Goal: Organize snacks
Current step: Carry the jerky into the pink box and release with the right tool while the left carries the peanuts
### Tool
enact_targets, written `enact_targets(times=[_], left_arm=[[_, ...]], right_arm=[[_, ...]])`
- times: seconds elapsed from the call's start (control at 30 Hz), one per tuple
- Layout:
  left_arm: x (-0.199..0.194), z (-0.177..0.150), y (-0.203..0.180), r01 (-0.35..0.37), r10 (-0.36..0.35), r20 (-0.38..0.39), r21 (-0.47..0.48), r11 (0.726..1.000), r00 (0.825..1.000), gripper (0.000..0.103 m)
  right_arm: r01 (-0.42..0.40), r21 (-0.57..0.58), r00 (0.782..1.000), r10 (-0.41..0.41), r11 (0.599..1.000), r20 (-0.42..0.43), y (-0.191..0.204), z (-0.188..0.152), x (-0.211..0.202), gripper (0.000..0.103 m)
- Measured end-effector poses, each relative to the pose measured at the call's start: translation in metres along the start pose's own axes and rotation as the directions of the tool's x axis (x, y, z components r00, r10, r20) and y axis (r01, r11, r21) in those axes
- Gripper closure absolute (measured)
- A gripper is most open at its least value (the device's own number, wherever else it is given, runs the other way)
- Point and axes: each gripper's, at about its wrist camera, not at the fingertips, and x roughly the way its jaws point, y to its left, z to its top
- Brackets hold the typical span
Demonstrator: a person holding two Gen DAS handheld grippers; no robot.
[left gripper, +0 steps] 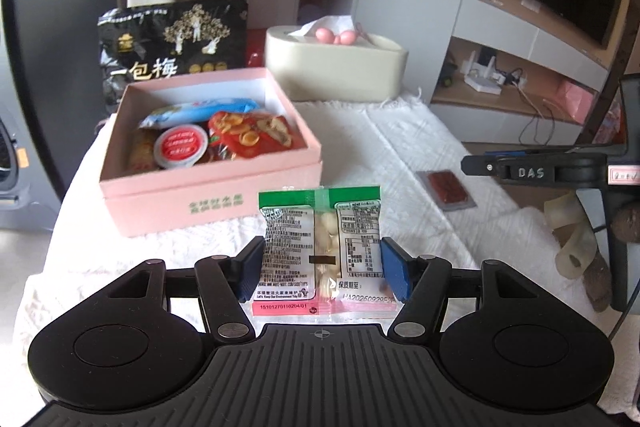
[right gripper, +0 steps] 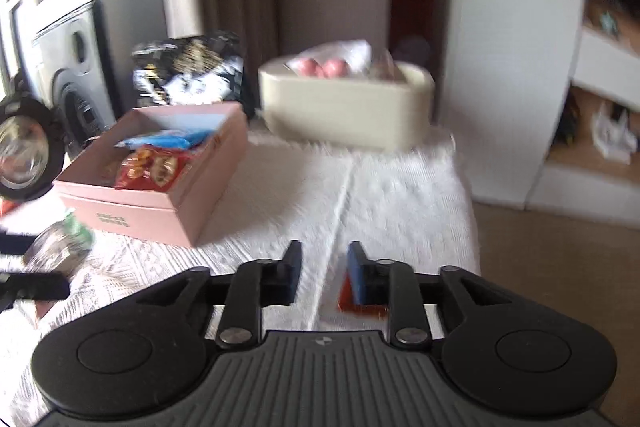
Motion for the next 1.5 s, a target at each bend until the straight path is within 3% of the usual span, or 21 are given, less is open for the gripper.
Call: enact_targets(times=[0.07,0.13,0.2,0.23,0.33,0.4,0.47,0.57,0.63,0.67,0.8,0.97,1.13,1.27,1.37,1.5], left_arm=[[0.003,-0.004,0.002,-0.001,0.001,-0.011,-0.001,1.000,1.000,0.036],[0.008,-0.007,0.004,0.005,-0.005,-0.019,-0.011,1.000,1.000,0.036],[0.010,-0.011,0.008,0.014,-0.015,-0.018,-0.028,1.000,1.000,0.036],[0.011,-0.013,0.010,0.020,-0.020,-0.014,-0.040,0.999,1.000,0.036],[0.015,-0.018,0.018,0.032,-0.033,-0.006,-0.083,0.996,0.999,0.036],[0.019,-0.020,0.023,0.035,-0.037,-0.012,-0.110,0.993,0.999,0.036],[0.022,-0.020,0.026,0.034,-0.036,-0.013,-0.130,0.991,0.999,0.036],[0.021,-0.019,0.032,0.038,-0.038,0.004,-0.154,0.987,0.999,0.036],[0.017,-0.017,0.038,0.035,-0.032,0.021,-0.166,0.985,0.999,0.036],[0.015,-0.016,0.042,0.030,-0.026,0.030,-0.174,0.984,0.999,0.036],[0.006,-0.010,0.063,0.013,0.005,0.076,-0.227,0.974,0.997,0.036],[-0.008,0.019,0.089,0.002,0.039,0.153,-0.262,0.965,0.987,0.036],[-0.009,0.068,0.113,-0.009,0.066,0.246,-0.224,0.975,0.967,0.036],[0.020,0.090,0.140,0.070,0.000,0.235,-0.291,0.954,0.972,0.036],[0.058,0.088,0.159,0.115,-0.062,0.154,-0.366,0.923,0.986,0.036],[0.091,0.075,0.159,0.029,-0.011,0.057,-0.316,0.948,0.998,0.036]], right_arm=[[-0.009,0.058,0.999,0.011,0.998,-0.032,-0.010,-0.006,0.004,0.061],[0.012,0.076,0.998,-0.008,0.997,-0.056,-0.016,-0.015,0.007,0.042],[0.064,0.054,0.996,-0.060,0.997,-0.059,-0.018,-0.023,0.010,0.032],[0.091,0.036,0.995,-0.089,0.995,-0.047,-0.017,-0.027,0.010,0.032],[0.128,-0.033,0.992,-0.128,0.991,-0.006,-0.011,-0.035,0.011,0.032],[0.093,-0.055,0.996,-0.092,0.994,0.019,-0.011,-0.036,0.014,0.032],[0.092,-0.043,0.996,-0.093,0.995,-0.008,-0.012,-0.031,0.028,0.034],[0.095,-0.003,0.993,-0.095,0.995,-0.063,-0.014,-0.028,0.049,0.042],[0.109,0.016,0.988,-0.106,0.994,-0.115,-0.017,-0.028,0.065,0.057],[0.112,0.025,0.989,-0.109,0.993,-0.101,-0.018,-0.028,0.066,0.062],[0.085,0.005,0.994,-0.084,0.996,-0.069,-0.015,-0.024,0.052,0.065],[-0.040,-0.041,0.999,0.042,0.998,0.032,0.010,0.007,0.008,0.065],[-0.173,-0.167,0.968,0.199,0.971,0.156,0.064,0.064,-0.015,0.065],[-0.215,-0.217,0.947,0.258,0.952,0.194,0.106,0.097,0.008,0.065],[-0.239,-0.218,0.945,0.278,0.946,0.171,0.127,0.112,0.040,0.065],[-0.260,-0.199,0.954,0.283,0.945,0.098,0.141,0.122,0.083,0.065]])
